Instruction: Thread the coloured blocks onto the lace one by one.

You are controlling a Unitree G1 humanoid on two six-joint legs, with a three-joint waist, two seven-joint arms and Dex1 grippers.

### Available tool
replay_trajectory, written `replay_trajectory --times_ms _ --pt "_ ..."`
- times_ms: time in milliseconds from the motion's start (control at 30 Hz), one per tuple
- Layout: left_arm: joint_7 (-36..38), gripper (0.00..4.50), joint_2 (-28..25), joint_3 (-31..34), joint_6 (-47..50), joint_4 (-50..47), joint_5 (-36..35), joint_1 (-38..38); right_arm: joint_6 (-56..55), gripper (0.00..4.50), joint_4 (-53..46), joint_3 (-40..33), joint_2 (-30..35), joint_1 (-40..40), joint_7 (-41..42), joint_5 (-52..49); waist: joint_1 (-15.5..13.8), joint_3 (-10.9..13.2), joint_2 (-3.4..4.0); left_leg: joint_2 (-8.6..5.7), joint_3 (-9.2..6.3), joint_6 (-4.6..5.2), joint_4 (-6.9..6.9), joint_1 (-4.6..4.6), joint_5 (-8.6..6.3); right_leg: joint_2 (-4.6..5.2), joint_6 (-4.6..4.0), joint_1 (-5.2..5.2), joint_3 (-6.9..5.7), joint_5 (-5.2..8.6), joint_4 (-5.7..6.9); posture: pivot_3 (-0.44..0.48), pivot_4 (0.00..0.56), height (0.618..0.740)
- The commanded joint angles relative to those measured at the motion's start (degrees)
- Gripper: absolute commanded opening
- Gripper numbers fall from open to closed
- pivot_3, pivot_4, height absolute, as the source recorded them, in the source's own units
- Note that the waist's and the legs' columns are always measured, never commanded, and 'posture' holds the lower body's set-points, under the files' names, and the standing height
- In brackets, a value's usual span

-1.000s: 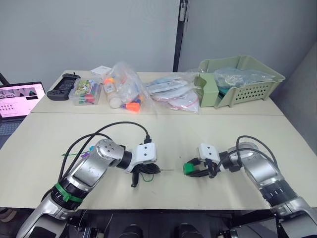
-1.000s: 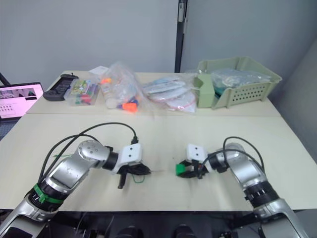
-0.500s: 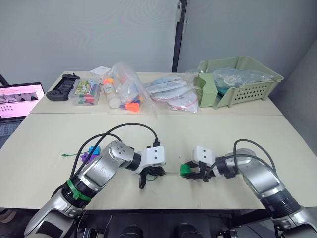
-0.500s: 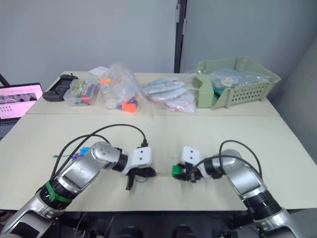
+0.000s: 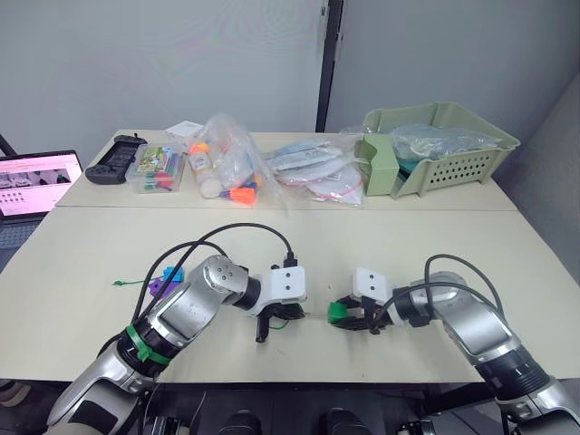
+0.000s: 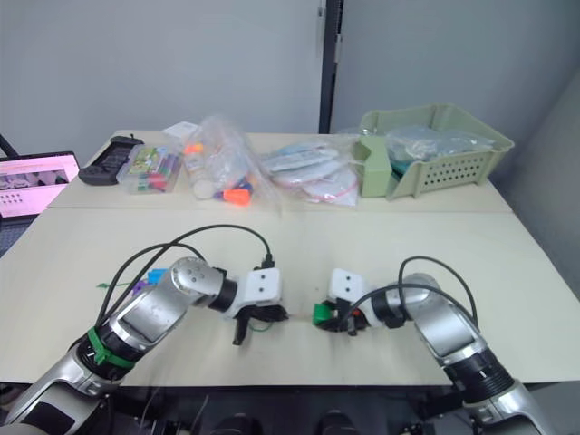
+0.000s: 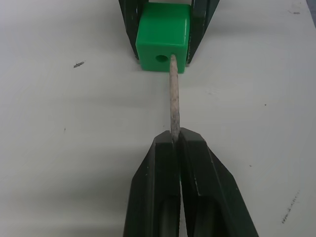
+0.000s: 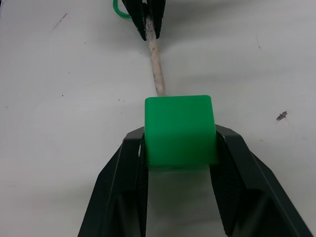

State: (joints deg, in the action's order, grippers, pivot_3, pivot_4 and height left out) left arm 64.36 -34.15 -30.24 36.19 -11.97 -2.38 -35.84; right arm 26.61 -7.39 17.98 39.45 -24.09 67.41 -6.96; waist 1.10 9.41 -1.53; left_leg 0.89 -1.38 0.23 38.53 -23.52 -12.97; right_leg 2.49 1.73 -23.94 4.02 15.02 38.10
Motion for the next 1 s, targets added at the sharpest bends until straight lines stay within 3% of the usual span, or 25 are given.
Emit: replay_trajectory --times_ms 33,367,667,767,1000 --pt "-0.12 0.00 1.17 -0.25 -1.46 -0.44 0.22 -1.33 0.79 1.19 -2.78 1.69 -0.42 0.69 0.85 -0.93 -0.01 0.00 0.00 0.00 0.00 0.00 0.00 0.00 0.00 0.00 0.00 0.00 0.00 0.00 0.00 0.000 0.150 0.740" --pt "-0.02 0.00 4.59 -0.99 -1.75 0.24 -0.21 -2.84 2.35 1.19 -4.16 2.53 -0.68 0.33 -0.10 -1.02 -0.12 0.00 0.00 -0.01 0.00 0.00 0.05 -0.04 0.00 0.00 0.00 0.00 0.00 0.00 0.00 0.000 0.150 0.740" --pt "-2.40 0.00 13.20 -0.77 -1.74 4.43 -2.45 -2.80 3.41 1.19 -4.01 3.36 -2.27 -0.44 -1.43 -0.45 -0.64 0.00 0.01 -0.05 -0.05 0.00 0.27 -0.14 0.00 0.03 0.02 0.09 -0.04 0.00 -0.02 0.000 0.150 0.740" --pt "-1.63 0.00 12.46 -0.01 -3.30 5.56 -2.24 -1.25 3.98 1.19 -4.62 3.05 -2.18 -0.03 -1.82 -0.51 -0.85 0.00 0.00 -0.07 -0.06 0.00 0.32 0.16 0.00 0.06 0.07 0.49 -0.07 0.00 -0.13 0.000 0.150 0.740" --pt "0.60 2.28 8.15 4.72 -6.62 6.70 -3.06 -0.42 5.26 1.19 -6.42 1.78 -0.45 2.91 -2.76 -1.18 -0.35 0.00 0.01 -0.04 -0.09 0.00 0.21 0.42 -0.01 0.03 0.09 0.70 -0.08 0.02 -0.17 0.000 0.150 0.740"
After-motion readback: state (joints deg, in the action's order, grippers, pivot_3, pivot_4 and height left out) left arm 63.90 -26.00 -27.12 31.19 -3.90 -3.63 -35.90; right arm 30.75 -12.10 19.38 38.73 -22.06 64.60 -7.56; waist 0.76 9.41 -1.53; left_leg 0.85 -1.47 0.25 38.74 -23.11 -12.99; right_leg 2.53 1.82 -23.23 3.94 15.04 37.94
